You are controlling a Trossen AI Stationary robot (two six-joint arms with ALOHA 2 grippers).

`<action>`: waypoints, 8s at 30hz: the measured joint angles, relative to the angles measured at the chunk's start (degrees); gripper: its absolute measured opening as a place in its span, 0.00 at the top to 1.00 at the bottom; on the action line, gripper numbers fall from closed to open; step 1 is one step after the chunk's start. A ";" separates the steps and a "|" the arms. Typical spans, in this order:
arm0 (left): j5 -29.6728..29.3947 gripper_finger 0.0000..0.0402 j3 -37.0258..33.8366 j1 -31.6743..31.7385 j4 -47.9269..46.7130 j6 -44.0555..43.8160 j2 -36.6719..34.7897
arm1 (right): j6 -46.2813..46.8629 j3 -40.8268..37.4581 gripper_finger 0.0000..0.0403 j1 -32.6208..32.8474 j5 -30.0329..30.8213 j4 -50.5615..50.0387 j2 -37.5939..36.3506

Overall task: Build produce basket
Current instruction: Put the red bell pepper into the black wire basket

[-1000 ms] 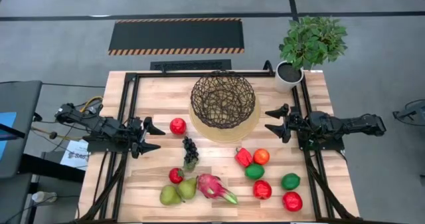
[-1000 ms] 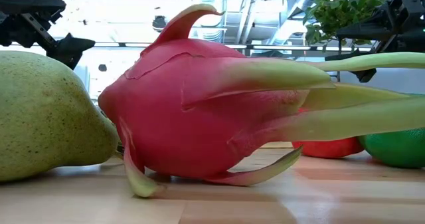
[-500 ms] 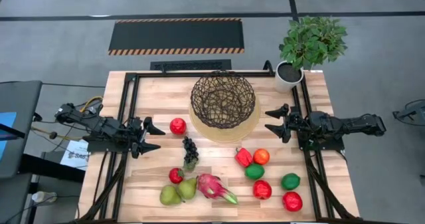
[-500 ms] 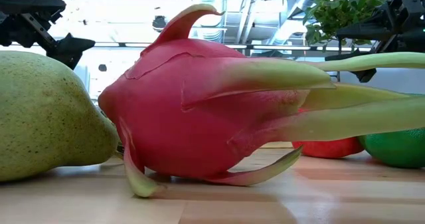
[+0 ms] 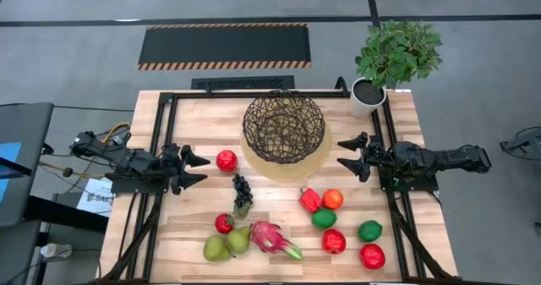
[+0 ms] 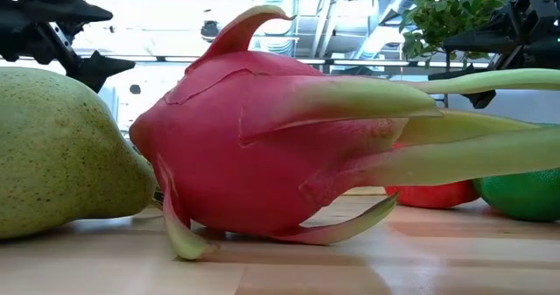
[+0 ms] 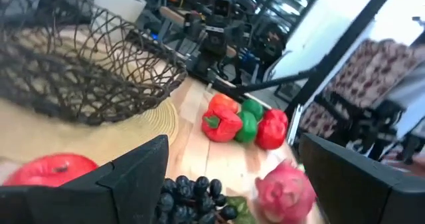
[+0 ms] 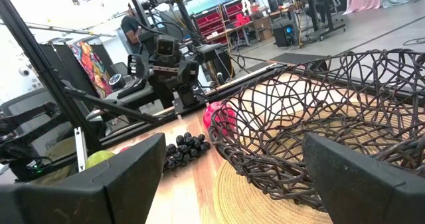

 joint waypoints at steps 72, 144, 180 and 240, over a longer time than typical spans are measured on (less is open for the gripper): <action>-14.12 0.19 16.31 0.02 20.70 -18.01 3.36 | 32.61 59.80 0.07 4.53 -14.84 -63.22 49.08; 4.89 0.19 37.44 0.02 -8.68 -13.98 38.25 | 38.44 81.91 0.07 15.14 -9.21 -66.65 103.48; 2.85 0.19 37.42 0.02 -9.27 -13.48 38.25 | 35.29 73.58 0.36 12.91 -14.02 -54.10 100.02; -4.68 0.19 37.40 0.02 -17.15 -24.06 38.27 | 5.99 87.99 0.34 -24.93 -7.54 -56.30 108.41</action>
